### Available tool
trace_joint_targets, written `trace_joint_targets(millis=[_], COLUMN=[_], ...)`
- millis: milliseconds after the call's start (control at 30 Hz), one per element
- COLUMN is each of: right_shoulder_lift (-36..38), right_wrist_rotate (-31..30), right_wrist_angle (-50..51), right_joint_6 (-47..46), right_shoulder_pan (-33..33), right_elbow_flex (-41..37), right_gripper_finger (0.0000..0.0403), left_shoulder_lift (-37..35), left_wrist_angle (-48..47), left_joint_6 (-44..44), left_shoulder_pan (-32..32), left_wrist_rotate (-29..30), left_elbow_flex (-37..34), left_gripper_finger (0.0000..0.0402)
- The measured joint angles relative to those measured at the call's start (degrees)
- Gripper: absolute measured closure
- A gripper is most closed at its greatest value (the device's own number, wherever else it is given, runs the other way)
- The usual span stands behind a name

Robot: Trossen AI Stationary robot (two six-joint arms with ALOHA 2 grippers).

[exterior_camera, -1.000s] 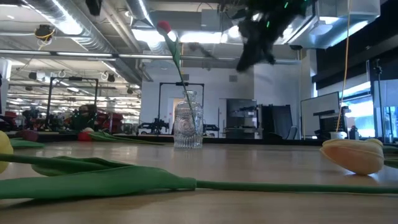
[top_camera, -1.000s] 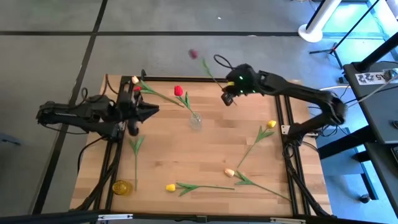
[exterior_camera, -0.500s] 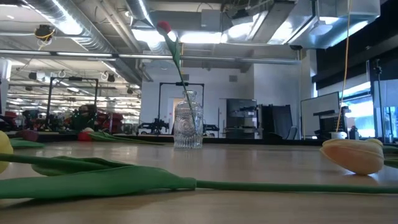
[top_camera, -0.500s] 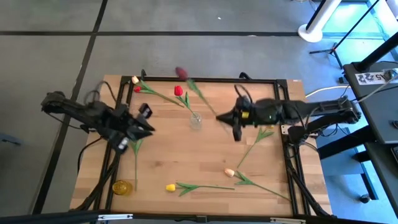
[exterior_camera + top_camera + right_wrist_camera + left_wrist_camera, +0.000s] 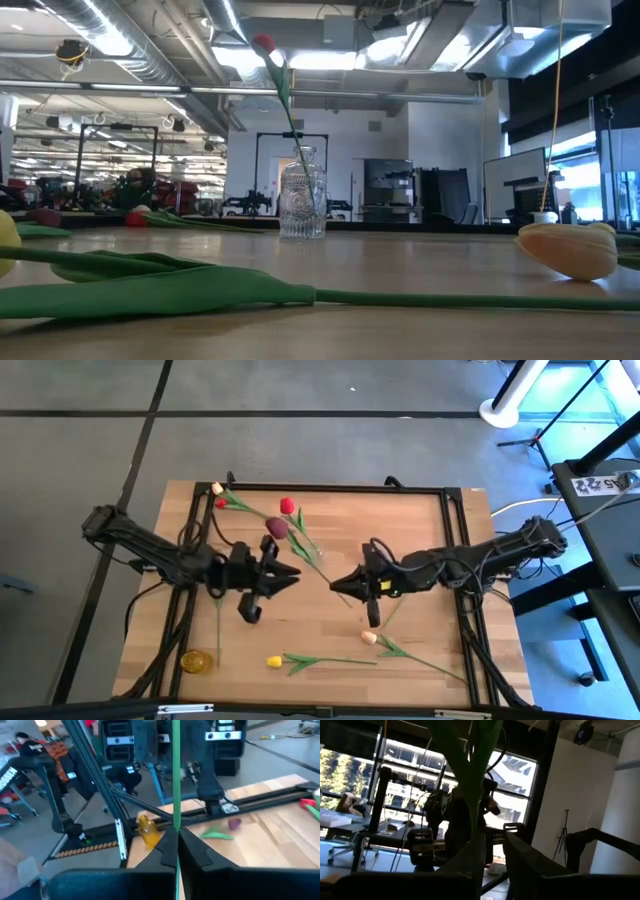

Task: Sort flowers into vase by color
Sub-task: Put the top dark purple flower into the transparent vase

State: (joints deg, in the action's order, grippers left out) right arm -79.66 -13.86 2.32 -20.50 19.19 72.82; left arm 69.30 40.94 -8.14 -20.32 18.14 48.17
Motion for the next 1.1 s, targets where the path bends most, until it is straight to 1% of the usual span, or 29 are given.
trace_joint_targets(millis=[100,233,300,400,533,667,767,867,967,1000,1100], right_shoulder_lift=[-1.00,-1.72,-2.17,-3.10,-3.83,-4.08,-4.30,-4.28,-4.28,-4.28,-4.22], right_wrist_rotate=[0.14,-0.07,-0.26,0.68,-1.02,-1.45,-4.03,-4.73,-5.59,-5.50,-3.54], right_wrist_angle=[-2.65,-3.82,-3.42,-5.96,-6.15,-6.38,-4.95,-4.68,-4.31,-4.08,-2.33], right_joint_6=[1.31,1.76,2.54,4.10,4.34,4.51,4.46,4.45,4.38,4.37,2.57], right_shoulder_pan=[-0.06,-0.12,-0.52,-0.52,-0.48,-0.47,-0.47,-0.52,-0.50,-0.50,-0.52], right_elbow_flex=[-0.04,0.06,-0.02,-0.02,0.04,0.03,0.02,0.02,0.02,0.02,0.02], right_gripper_finger=[0.0402,0.0402,0.0402,0.0402,0.0402,0.0398,0.0390,0.0387,0.0385,0.0384,0.0360], left_shoulder_lift=[0.93,0.88,0.87,0.95,1.65,2.09,2.93,3.20,3.42,3.52,3.55], left_wrist_angle=[-3.11,-2.75,-2.57,-2.55,-0.74,0.86,0.80,1.03,0.80,0.71,-0.53], left_joint_6=[1.11,1.27,2.17,2.70,2.68,2.30,0.88,-2.27,-3.46,-3.52,-3.48], left_shoulder_pan=[0.01,0.44,0.44,0.91,1.72,3.03,4.56,5.26,5.23,5.18,4.72], left_wrist_rotate=[2.51,3.57,3.58,3.49,3.11,3.01,3.21,3.23,3.46,3.71,4.21], left_elbow_flex=[1.46,1.64,1.66,1.66,1.68,1.72,1.72,1.72,1.72,1.72,1.72], left_gripper_finger=[0.0302,0.0264,0.0252,0.0244,0.0246,0.0264,0.0290,0.0328,0.0379,0.0389,0.0395])
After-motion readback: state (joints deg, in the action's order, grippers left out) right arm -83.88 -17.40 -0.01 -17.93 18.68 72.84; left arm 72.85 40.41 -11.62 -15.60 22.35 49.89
